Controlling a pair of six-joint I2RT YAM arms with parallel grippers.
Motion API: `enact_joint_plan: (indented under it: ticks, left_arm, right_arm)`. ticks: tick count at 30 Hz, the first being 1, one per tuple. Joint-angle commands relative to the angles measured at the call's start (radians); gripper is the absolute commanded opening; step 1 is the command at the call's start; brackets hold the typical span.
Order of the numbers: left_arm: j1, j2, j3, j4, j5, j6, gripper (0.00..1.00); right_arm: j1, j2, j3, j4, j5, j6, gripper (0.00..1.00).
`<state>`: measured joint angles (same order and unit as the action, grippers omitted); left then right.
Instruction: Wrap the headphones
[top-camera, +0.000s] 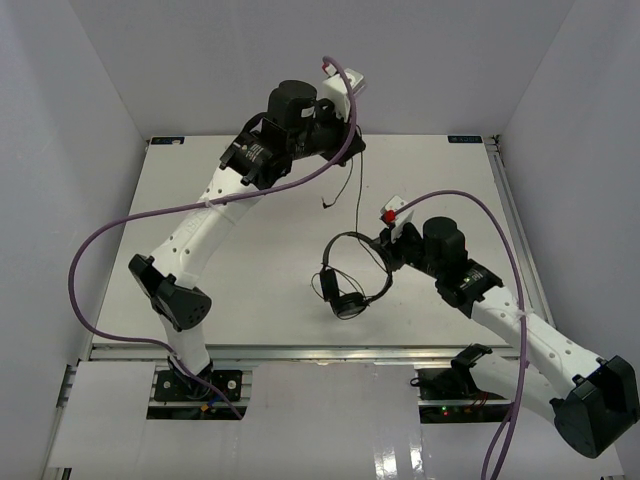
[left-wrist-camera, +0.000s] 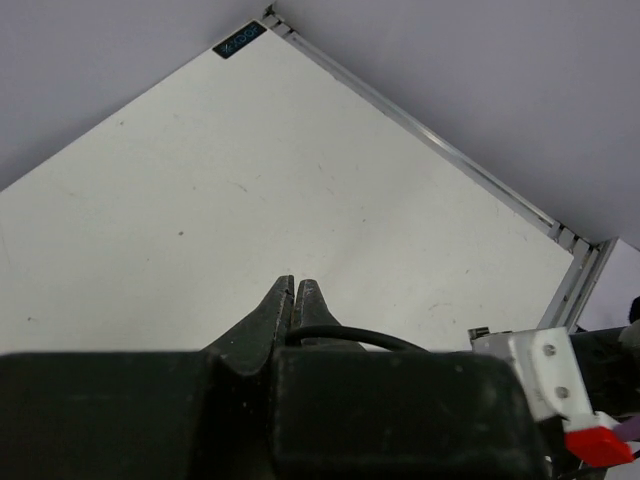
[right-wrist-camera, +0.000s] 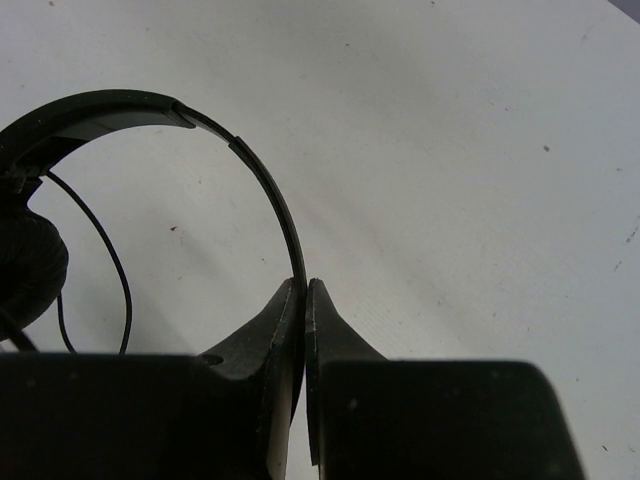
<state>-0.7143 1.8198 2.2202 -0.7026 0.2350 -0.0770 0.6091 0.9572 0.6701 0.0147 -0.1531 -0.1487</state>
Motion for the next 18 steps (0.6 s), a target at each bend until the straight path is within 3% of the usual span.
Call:
enact_joint_plan:
  ticks: [1, 6, 18]
  left_arm:
    - [0.057, -0.084, -0.096, 0.069, 0.040, -0.028, 0.00]
    - [0.148, -0.161, -0.204, 0.149, 0.101, -0.055, 0.00]
    - [0.294, -0.230, -0.303, 0.196, 0.190, -0.081, 0.00]
  right_arm:
    - [0.005, -0.042, 0.032, -0.005, -0.119, -0.031, 0.08]
    - [0.005, -0.051, 0.068, -0.095, -0.297, -0.068, 0.08]
    - [0.000, -0.053, 0.077, -0.188, -0.515, -0.197, 0.08]
